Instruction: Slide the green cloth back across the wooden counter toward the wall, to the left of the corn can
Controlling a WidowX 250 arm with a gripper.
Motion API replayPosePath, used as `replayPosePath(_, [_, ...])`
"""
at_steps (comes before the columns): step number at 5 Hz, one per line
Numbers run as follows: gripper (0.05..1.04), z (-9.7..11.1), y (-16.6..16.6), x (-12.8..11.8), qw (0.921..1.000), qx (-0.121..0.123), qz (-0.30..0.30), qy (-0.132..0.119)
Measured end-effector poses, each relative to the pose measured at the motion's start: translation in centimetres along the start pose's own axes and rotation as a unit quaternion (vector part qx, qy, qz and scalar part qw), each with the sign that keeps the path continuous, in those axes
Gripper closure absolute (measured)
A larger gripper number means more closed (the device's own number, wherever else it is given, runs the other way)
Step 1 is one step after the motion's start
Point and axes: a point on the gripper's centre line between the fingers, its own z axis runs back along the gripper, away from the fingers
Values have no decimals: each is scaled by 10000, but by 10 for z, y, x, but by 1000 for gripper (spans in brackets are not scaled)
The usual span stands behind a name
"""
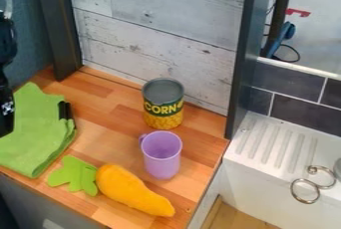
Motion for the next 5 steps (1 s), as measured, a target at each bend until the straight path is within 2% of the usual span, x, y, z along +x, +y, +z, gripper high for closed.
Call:
replayPosePath(1, [83, -4, -1, 0, 9999, -71, -5, 74])
replayPosePath(2, [83, 0, 32, 24, 9993, -148, 325, -103])
replayPosePath(3, [83, -7, 63, 48, 9982, -156, 574, -57])
replayPosePath(4, [83, -25, 94, 52, 9974, -7, 713, 90])
replayPosePath(5, [83, -53, 111, 59, 9966, 105, 810, 117])
